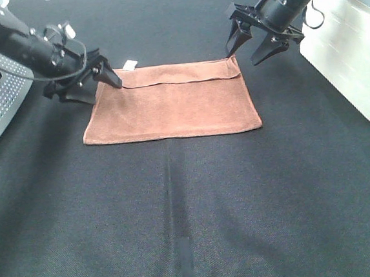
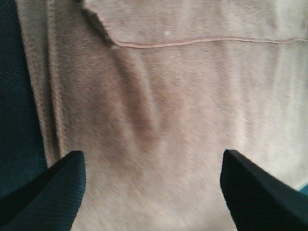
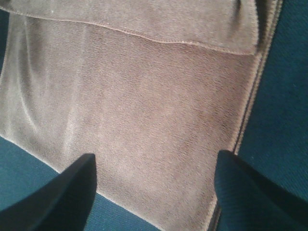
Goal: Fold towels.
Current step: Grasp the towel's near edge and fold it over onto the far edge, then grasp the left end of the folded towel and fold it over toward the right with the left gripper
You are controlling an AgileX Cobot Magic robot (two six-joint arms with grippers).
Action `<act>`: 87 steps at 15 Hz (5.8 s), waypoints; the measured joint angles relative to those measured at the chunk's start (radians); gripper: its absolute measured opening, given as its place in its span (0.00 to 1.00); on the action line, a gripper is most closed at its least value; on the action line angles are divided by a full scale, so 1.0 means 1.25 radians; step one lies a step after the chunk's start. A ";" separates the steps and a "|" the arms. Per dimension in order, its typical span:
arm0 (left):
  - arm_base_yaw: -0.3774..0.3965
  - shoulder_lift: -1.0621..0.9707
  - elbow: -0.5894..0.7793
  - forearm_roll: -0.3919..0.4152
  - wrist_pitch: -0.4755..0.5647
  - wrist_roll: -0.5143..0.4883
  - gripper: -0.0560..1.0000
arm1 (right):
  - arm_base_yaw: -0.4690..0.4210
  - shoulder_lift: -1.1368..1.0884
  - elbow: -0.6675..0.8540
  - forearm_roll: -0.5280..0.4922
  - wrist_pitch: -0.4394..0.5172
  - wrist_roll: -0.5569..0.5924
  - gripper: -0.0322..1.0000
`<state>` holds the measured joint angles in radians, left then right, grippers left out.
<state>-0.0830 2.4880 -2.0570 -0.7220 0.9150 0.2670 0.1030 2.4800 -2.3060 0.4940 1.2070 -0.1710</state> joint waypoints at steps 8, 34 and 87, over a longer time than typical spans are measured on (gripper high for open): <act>-0.008 -0.206 0.370 0.085 -0.128 -0.150 0.75 | 0.000 -0.148 0.353 -0.079 -0.078 0.033 0.67; -0.056 -0.177 0.398 0.153 -0.127 -0.080 0.06 | 0.022 -0.114 0.482 0.028 -0.207 -0.052 0.03; -0.056 -0.045 0.204 0.138 -0.273 -0.152 0.11 | 0.026 -0.066 0.251 -0.095 -0.176 0.027 0.69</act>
<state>-0.1530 2.4320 -1.8020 -0.5500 0.5740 0.0770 0.1350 2.3970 -1.9920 0.3750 0.9870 -0.1370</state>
